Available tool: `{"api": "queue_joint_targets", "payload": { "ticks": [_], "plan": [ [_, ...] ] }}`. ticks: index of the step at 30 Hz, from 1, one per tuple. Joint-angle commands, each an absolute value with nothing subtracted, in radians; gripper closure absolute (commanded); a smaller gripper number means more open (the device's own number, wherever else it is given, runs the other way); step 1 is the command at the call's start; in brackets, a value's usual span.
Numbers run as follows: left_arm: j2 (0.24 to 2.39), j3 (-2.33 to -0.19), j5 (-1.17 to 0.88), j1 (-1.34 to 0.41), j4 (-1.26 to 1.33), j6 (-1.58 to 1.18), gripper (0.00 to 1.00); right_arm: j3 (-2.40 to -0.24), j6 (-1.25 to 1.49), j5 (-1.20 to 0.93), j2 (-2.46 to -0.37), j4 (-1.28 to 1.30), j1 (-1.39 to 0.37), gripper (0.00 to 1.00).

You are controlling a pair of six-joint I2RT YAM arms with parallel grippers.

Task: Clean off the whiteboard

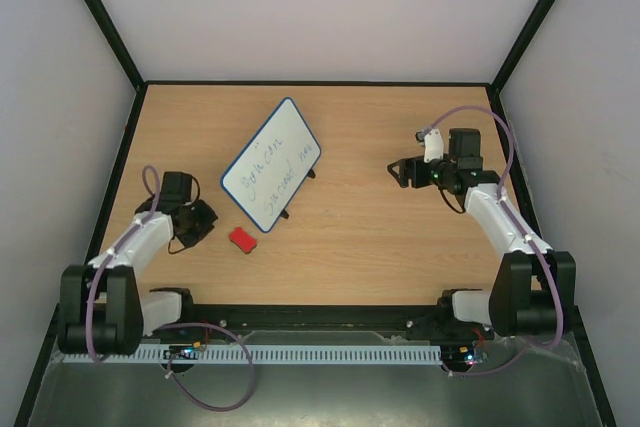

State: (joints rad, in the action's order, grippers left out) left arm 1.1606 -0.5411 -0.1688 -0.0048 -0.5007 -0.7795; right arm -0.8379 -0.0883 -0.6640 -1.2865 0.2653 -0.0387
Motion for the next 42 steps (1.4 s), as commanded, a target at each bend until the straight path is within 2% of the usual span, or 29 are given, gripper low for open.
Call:
{"api": "queue_joint_targets", "payload": {
  "ticks": [1, 7, 16, 24, 34, 42],
  "plan": [
    [1.249, -0.554, -0.252, 0.013, -0.314, -0.764, 0.98, -0.828, -0.104, -0.664, -1.26, 0.275, -0.037, 0.14],
    [1.336, -0.521, -0.316, 0.014, -0.241, -0.765, 0.98, -0.823, -0.108, -0.651, -1.25, 0.275, -0.037, 0.14],
    [1.259, -0.424, -0.36, -0.013, -0.234, -0.795, 0.98, -0.823, -0.123, -0.638, -1.25, 0.275, -0.037, 0.13],
    [1.195, -0.359, -0.364, -0.149, -0.2, -0.872, 0.98, -0.815, -0.126, -0.635, -1.243, 0.273, -0.036, 0.13],
    [0.937, -0.252, -0.33, -0.306, -0.222, -1.063, 0.98, -0.812, -0.12, -0.638, -1.246, 0.271, -0.037, 0.13],
    [1.024, -0.234, -0.274, -0.446, -0.08, -1.151, 0.98, -0.812, -0.11, -0.642, -1.253, 0.279, -0.036, 0.13]
  ]
}}
